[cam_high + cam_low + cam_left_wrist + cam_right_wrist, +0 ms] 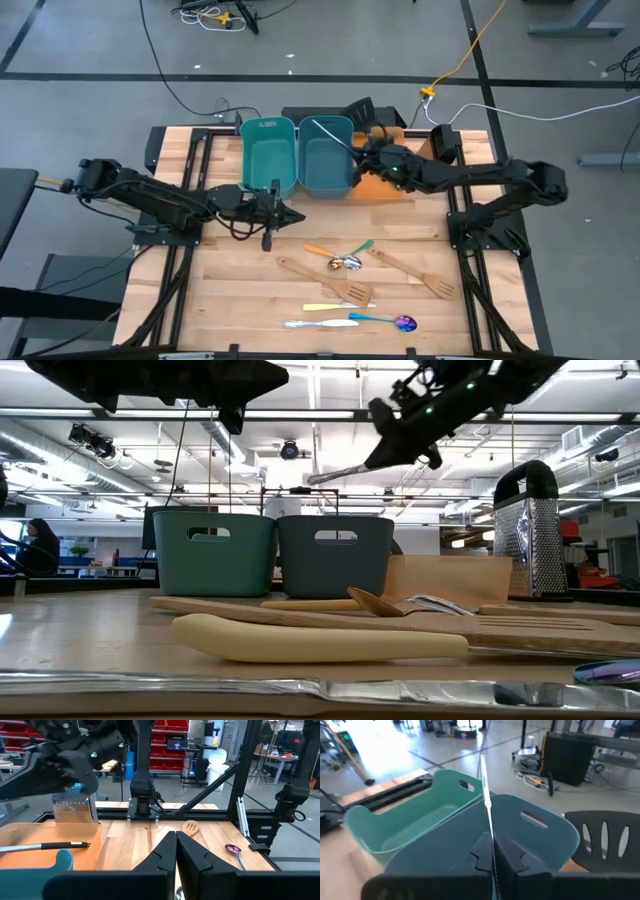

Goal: Pick & Place Kitchen Items
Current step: Put the top silver table knife into the blue bin

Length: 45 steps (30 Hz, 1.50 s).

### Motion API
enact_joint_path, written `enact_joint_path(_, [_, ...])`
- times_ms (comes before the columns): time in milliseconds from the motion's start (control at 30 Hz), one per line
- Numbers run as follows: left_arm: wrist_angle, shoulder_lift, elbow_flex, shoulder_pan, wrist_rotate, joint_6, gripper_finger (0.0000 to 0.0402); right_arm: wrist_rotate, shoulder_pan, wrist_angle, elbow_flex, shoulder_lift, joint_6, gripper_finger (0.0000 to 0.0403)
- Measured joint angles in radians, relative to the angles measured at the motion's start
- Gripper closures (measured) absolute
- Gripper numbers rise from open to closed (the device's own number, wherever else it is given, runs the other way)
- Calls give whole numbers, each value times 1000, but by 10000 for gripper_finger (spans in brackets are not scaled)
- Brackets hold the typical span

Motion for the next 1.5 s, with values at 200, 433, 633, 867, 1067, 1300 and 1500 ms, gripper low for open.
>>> enact_joint_path(200, [0, 0, 0, 0, 0, 3, 390, 1, -30, -8, 53, 100, 64, 396])
enact_joint_path(433, [7, 0, 0, 0, 0, 5, 390, 8, -52, 18, 63, 179, 128, 396])
enact_joint_path(633, [7, 0, 0, 0, 0, 6, 390, 26, -58, 27, 63, 211, 191, 396])
enact_joint_path(867, [9, 0, 0, 0, 0, 8, 390, 31, -58, 83, 63, 249, 242, 396])
enact_joint_path(1067, [15, 0, 0, 1, 0, 8, 390, 27, -57, 93, 63, 271, 252, 396])
enact_joint_path(1300, [21, 0, 0, 1, 0, 7, 390, 15, -57, 112, 63, 296, 265, 396])
enact_joint_path(1500, [23, 0, 0, 1, 0, 7, 390, 15, -57, 117, 63, 301, 266, 396])
